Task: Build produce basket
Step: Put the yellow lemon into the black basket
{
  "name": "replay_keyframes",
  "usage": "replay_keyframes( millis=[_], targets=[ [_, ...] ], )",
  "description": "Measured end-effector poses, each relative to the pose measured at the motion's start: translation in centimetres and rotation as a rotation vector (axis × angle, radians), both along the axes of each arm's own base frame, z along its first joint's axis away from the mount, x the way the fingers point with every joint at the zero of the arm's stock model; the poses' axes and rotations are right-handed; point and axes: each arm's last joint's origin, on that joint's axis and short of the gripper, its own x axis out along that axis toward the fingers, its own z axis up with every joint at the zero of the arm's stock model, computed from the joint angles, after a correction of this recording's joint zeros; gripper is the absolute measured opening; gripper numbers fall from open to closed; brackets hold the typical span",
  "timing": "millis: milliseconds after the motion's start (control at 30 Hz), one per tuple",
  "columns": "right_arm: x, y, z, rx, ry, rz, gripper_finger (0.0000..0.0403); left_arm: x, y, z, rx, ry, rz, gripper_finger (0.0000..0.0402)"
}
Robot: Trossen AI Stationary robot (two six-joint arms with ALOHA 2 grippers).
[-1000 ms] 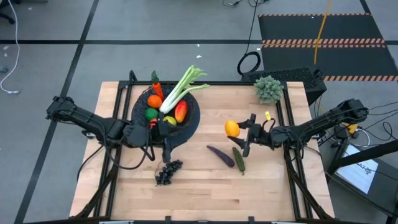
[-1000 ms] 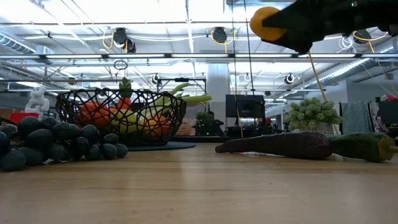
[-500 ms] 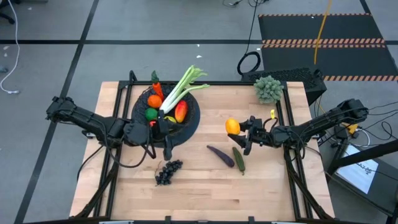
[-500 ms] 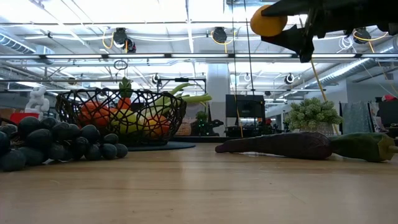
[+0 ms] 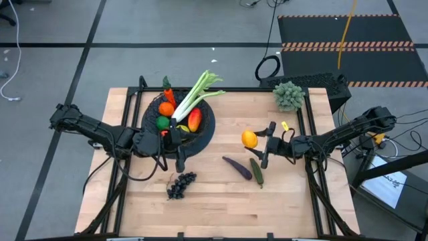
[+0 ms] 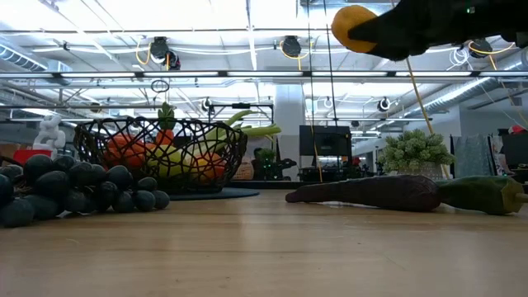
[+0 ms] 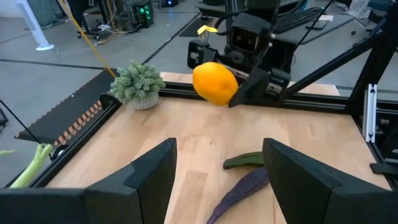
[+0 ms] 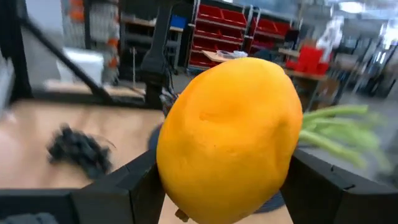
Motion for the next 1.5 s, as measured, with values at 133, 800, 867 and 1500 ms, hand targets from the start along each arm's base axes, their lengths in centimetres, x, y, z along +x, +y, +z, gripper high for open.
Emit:
replay_keyframes(
  millis=[133,800,867,1500],
  targets=[
    [0.0,0.0,0.0,-0.155,0.041,0.008,0.0254,0.0,0.0,0.0,0.003,0.0,-0.001,0.0237],
    [0.0,0.0,-0.1,0.062,-0.011,0.001,0.026,0.1,0.0,0.3,0.008,-0.025,-0.004,0.0237],
    [0.0,0.0,-0.1,0.184,-0.04,-0.004,0.026,0.1,0.0,0.3,0.009,-0.025,-0.004,0.0237],
    [0.0,0.1,0.0,0.301,-0.069,0.016,0.0258,1.9,-0.7,-0.7,0.03,-0.045,-0.012,0.024]
  ],
)
